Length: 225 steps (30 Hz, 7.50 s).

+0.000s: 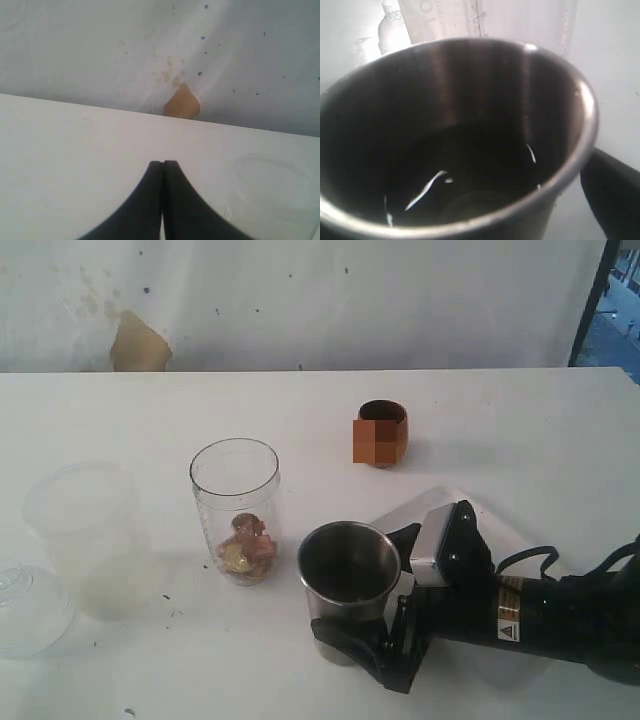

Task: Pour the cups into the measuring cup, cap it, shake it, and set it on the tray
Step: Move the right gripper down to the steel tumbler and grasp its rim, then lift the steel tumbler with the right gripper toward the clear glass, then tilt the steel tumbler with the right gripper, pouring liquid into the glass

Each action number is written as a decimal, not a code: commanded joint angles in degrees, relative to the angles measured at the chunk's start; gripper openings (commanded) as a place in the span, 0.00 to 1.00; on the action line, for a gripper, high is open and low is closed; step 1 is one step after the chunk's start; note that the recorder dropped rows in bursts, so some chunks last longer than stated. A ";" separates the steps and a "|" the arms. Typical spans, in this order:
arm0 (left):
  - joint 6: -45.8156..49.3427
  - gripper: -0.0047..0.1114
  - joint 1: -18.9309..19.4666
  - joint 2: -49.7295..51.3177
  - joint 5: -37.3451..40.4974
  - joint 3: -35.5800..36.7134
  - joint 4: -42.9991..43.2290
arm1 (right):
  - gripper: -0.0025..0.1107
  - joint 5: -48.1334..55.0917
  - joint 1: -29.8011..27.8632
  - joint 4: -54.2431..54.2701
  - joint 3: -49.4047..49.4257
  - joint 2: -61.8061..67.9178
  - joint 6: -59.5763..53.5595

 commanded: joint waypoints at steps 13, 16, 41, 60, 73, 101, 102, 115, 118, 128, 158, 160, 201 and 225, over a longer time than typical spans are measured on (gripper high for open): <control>0.12 0.04 -0.19 -0.21 -0.62 0.25 0.10 | 0.85 -0.91 0.23 -3.65 -0.26 -0.04 -0.07; 0.12 0.04 -0.19 -0.21 -0.51 0.25 0.10 | 0.85 -0.91 0.48 -2.89 -0.99 -0.04 -0.07; 0.24 0.04 -0.19 -0.21 -0.51 0.25 0.10 | 0.02 -0.91 1.20 -2.82 -2.79 -0.04 -0.19; 0.35 0.04 -0.19 -0.21 -0.51 0.25 0.10 | 0.02 11.08 1.20 7.81 -18.15 -11.32 4.96; 0.20 0.04 -0.19 -0.21 -0.61 0.25 0.10 | 0.02 18.77 1.20 7.94 -36.04 -6.19 7.66; 0.19 0.04 -0.19 -0.21 -0.71 0.25 0.10 | 0.02 21.05 6.24 -10.65 -49.44 2.82 -0.42; 0.19 0.04 -0.19 -0.21 -0.71 0.25 0.10 | 0.02 21.04 6.24 -11.18 -49.44 2.06 -0.42; 0.09 0.04 -0.19 -0.21 -0.71 0.25 0.10 | 0.02 20.79 6.24 -19.29 -49.44 -1.38 0.75; 0.09 0.04 -0.19 -0.21 -0.71 0.25 0.10 | 0.02 20.79 6.24 -20.34 -49.44 -1.38 0.91; 0.09 0.04 -0.19 -0.21 -0.71 0.25 0.10 | 0.02 22.28 6.24 -21.72 -49.44 -1.38 -3.35; 0.09 0.04 -0.19 -0.21 -0.71 0.25 0.10 | 0.02 21.18 6.24 -21.72 -49.47 -1.38 -17.01; 0.09 0.04 -0.19 -0.21 -0.71 0.25 0.10 | 0.02 21.18 6.24 -21.72 -49.47 -1.38 -17.12; 0.10 0.04 -0.19 -0.21 -0.96 0.25 -0.01 | 0.02 22.64 6.24 -18.04 -51.69 -1.38 -24.92; 0.10 0.04 -0.19 -0.21 -0.96 0.25 -0.11 | 0.02 22.30 6.24 -11.46 -51.69 -1.38 -29.11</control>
